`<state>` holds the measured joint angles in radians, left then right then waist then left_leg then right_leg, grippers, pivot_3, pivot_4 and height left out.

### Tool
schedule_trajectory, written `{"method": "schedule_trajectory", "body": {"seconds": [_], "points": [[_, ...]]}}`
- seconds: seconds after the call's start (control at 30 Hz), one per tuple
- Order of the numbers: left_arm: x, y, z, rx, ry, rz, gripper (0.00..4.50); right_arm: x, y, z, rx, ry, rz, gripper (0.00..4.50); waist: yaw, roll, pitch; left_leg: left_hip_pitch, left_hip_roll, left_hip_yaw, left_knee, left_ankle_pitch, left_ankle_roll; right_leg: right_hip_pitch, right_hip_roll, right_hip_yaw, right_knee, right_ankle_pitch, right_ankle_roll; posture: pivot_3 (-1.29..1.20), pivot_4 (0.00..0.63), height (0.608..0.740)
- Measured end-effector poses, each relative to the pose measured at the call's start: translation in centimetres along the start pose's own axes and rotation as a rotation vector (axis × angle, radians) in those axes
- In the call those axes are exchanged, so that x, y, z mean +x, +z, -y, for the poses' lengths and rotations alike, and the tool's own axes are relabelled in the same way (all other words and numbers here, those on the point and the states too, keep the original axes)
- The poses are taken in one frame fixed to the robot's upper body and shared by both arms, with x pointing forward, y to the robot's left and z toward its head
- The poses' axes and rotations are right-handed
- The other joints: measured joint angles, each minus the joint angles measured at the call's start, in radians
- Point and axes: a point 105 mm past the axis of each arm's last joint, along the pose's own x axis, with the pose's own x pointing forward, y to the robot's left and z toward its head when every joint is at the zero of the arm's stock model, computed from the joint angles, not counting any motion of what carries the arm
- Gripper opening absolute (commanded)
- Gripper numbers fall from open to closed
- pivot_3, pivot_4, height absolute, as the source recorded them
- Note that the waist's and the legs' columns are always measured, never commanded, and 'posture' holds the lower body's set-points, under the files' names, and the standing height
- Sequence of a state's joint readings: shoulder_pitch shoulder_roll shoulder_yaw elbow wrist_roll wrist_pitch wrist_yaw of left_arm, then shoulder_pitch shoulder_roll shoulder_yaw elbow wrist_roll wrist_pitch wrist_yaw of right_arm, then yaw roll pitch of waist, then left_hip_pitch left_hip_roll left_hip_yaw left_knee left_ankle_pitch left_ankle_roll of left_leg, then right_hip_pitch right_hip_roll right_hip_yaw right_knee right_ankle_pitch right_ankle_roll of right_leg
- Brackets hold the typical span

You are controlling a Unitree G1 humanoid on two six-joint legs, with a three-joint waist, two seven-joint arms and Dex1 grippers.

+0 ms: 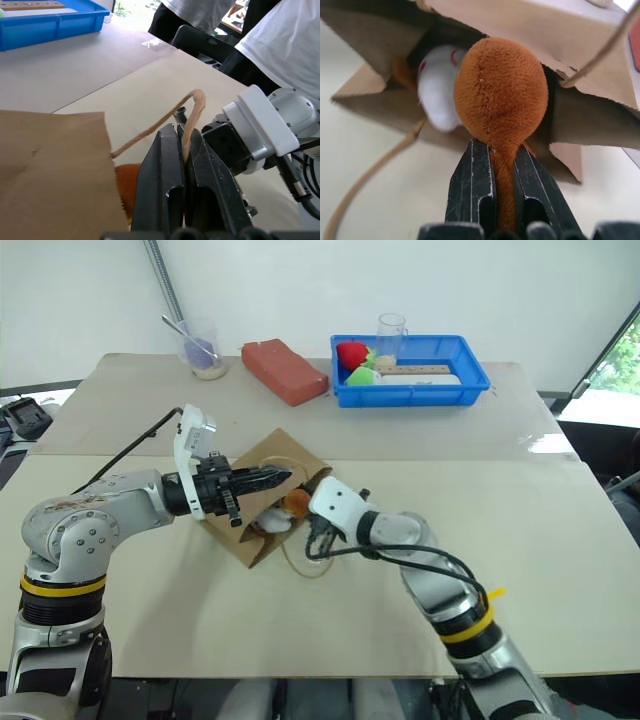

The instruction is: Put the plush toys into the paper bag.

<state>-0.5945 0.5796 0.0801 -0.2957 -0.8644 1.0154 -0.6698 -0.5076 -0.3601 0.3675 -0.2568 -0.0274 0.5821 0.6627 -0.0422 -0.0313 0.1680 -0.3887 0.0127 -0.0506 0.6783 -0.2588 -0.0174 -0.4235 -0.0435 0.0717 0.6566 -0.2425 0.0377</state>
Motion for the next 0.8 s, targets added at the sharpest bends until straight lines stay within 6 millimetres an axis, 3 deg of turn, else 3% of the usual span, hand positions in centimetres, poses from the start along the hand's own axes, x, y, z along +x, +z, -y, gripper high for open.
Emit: {"method": "schedule_trajectory", "body": {"seconds": [0.37,0.57,0.8], "points": [[0.6,0.1,0.7,-0.03,-0.046,0.009,0.0,3.0,-0.8,-1.0,0.179,-0.006,-0.02,0.07,-0.003,0.0,0.0,0.0,0.0,0.0,0.0,0.0,0.0,-0.001,0.0,0.0,0.001,0.0,0.0,0.0,0.15,0.74],[0.4,0.5,0.9,-0.026,-0.058,0.011,0.0,3.7,0.7,-1.9,0.457,0.054,0.062,0.07,-0.004,0.0,0.0,0.0,0.0,-0.001,0.0,0.0,0.0,-0.001,0.0,0.0,0.001,0.0,0.0,0.0,0.15,0.74],[0.4,0.5,1.1,-0.025,-0.082,0.007,0.0,3.6,0.7,-2.0,0.611,0.082,0.072,0.07,-0.001,0.0,0.0,0.0,0.0,-0.001,0.0,0.0,0.0,-0.001,0.0,0.0,0.001,0.0,0.0,0.0,0.15,0.74]]}}
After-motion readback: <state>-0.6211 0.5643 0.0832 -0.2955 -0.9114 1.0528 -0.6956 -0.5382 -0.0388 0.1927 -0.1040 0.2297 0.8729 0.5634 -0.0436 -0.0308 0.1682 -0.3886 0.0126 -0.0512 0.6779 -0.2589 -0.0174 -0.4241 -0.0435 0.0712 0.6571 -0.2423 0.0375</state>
